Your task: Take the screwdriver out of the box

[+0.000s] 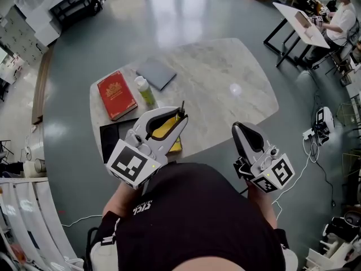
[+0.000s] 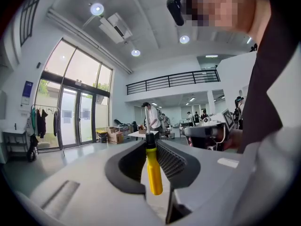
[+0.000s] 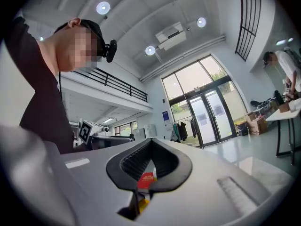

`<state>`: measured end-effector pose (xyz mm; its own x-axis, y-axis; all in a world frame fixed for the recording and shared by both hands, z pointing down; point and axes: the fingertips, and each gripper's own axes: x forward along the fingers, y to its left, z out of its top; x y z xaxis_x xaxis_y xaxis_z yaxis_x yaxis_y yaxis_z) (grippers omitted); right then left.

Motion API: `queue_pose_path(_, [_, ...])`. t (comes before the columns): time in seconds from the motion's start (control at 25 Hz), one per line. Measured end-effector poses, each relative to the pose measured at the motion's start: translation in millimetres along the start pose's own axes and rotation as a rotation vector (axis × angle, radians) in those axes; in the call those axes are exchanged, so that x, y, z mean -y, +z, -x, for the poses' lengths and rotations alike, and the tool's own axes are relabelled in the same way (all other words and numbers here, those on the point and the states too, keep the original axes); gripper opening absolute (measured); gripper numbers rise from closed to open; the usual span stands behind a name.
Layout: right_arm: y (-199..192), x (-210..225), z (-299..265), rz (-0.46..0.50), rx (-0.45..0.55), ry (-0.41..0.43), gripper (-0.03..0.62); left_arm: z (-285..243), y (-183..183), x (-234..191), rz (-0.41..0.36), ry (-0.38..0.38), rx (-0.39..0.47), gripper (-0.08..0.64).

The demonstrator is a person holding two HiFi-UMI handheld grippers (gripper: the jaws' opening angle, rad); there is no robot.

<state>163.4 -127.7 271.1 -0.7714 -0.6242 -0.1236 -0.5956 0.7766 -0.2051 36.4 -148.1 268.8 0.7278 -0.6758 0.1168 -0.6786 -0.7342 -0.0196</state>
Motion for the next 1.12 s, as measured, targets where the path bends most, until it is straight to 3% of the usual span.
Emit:
queue_pose_path(0.32, [-3, 1, 4, -0.007, -0.002, -0.005, 0.012, -3, 3, -8, 0.021, 0.041, 0.045, 0.071])
queue_pose_path(1.12, [-10, 2, -1, 0.012, -0.031, 0.014, 0.012, -7, -5, -13, 0.045, 0.054, 0.036, 0.071])
